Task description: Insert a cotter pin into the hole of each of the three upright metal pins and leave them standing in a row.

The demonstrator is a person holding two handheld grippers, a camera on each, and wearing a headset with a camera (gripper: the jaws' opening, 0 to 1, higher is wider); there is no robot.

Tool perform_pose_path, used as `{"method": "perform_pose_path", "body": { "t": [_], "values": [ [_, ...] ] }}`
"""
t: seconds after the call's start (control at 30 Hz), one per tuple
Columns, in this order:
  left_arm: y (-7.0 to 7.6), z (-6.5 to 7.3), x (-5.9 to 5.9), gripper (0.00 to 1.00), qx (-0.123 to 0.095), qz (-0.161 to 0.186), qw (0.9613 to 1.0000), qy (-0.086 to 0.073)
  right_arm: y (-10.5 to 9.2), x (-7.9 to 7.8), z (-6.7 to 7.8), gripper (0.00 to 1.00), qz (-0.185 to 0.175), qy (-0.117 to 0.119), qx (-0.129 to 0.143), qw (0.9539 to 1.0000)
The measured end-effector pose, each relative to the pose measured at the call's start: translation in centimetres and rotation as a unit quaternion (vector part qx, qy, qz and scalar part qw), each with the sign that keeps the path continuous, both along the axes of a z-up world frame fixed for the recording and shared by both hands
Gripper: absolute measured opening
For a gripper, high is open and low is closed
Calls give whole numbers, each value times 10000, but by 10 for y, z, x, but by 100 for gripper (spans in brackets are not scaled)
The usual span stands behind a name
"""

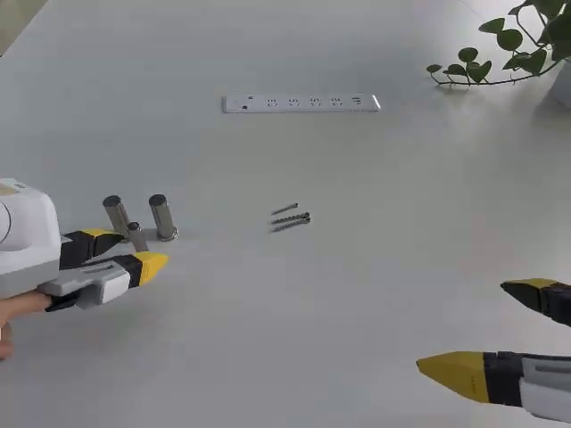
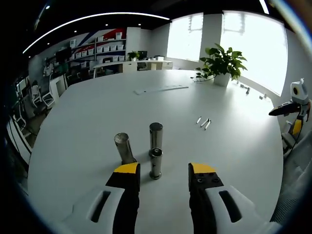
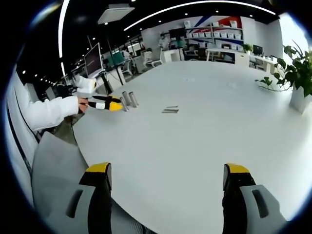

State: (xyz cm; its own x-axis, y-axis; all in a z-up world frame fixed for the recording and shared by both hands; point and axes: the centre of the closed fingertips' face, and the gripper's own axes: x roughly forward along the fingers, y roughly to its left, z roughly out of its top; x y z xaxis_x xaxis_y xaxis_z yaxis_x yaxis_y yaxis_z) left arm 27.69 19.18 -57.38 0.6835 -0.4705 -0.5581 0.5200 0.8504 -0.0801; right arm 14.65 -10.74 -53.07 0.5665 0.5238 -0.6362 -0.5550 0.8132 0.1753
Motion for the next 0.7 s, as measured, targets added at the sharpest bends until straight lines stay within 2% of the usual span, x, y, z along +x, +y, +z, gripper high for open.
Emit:
{"method": "perform_pose_path", "body": {
  "t": [0.1, 0.17, 0.33, 0.37, 0.5, 0.57, 0.6, 0.63, 0.7],
  "values": [
    [0, -4, 4, 35, 43, 3, 10000, 21, 1, -2, 1, 93, 43, -44, -45, 10000],
    [0, -5, 8, 31, 73, -5, 10000, -20, 2, -3, 1, 93, 57, -42, -11, 10000],
    [-1, -3, 14, 20, 52, -84, 9999, -129, 0, -5, 2, 93, 25, -29, -28, 10000],
    [-3, -2, 14, 18, 33, -193, 9997, -157, 0, -5, 1, 93, 10, -27, -30, 10000],
    [-3, 2, 17, 14, -28, -215, 9995, -211, 1, -7, 0, 93, -17, -17, -14, 10000],
    [1, 4, 20, 8, 44, -151, 9995, -260, 2, -8, 0, 93, -9, -6, -18, 10000],
    [3, 5, 21, 8, -12, -94, 9997, -231, 2, -8, -1, 93, -15, -6, -17, 10000],
    [4, 4, 20, 8, -115, 48, 9999, -115, 3, -8, -1, 93, -21, -7, -7, 10000],
    [6, 4, 21, 7, -77, 58, 9999, -134, 3, -8, 0, 93, -26, -13, 7, 10000]
  ]
}}
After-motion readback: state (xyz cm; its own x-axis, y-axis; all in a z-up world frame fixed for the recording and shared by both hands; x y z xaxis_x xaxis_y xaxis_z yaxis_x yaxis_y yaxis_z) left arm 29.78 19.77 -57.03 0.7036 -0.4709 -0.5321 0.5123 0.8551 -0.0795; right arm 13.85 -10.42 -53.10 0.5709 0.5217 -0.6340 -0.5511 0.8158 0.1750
